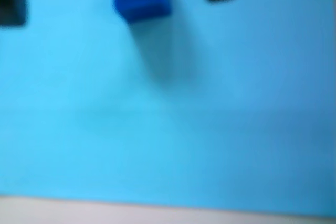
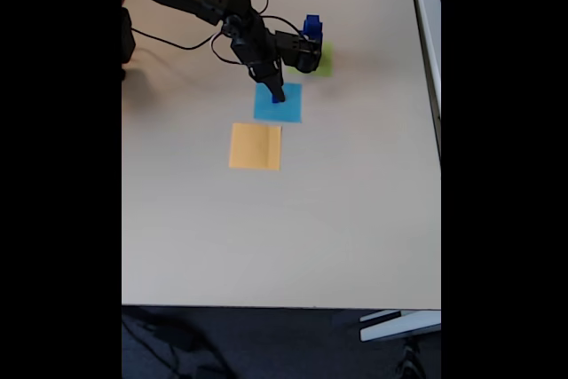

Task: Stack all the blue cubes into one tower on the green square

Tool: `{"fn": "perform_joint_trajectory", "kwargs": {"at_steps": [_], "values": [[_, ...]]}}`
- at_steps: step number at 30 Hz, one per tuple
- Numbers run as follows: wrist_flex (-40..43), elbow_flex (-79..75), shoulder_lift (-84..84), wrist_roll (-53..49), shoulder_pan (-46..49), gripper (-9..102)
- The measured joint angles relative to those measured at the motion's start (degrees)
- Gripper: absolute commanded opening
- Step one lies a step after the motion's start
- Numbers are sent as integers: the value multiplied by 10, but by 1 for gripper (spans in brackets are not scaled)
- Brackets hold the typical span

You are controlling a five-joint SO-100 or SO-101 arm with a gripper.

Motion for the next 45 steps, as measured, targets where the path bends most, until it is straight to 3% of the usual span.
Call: {"fn": "perform_joint_trajectory", "kwargs": {"at_steps": [45], "values": [[-59, 66, -1, 4, 8, 14]]}}
